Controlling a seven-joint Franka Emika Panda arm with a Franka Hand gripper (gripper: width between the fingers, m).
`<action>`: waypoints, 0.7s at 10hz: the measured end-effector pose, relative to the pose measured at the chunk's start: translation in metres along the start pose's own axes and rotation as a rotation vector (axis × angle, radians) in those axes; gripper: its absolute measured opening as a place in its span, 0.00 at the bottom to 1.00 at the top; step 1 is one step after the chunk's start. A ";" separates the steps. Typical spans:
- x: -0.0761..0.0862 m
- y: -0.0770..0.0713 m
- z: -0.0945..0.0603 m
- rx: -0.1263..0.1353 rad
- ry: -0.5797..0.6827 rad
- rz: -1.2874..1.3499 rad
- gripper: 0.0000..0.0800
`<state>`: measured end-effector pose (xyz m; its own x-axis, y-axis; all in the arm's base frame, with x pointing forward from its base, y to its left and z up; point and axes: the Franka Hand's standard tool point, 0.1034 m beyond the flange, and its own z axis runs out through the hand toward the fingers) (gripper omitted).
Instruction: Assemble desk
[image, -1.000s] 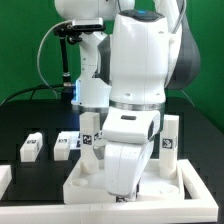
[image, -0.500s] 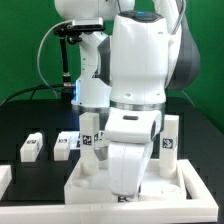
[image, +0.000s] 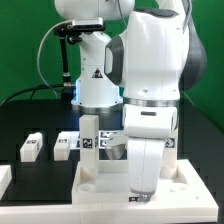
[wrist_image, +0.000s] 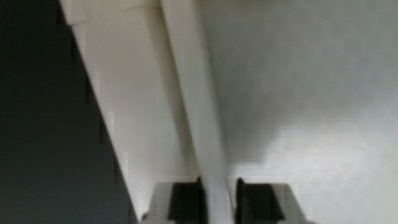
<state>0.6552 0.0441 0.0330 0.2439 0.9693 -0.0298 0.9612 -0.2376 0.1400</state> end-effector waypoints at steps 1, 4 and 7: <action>-0.002 0.000 0.000 0.018 -0.008 0.001 0.09; -0.006 -0.001 0.004 0.036 -0.016 0.007 0.19; -0.007 -0.002 0.004 0.038 -0.017 0.009 0.59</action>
Offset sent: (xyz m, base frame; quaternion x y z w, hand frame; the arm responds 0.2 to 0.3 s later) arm 0.0000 0.0000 0.0000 0.0000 0.0000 0.0000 1.0000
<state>0.6523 0.0373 0.0290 0.2541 0.9661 -0.0461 0.9632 -0.2484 0.1030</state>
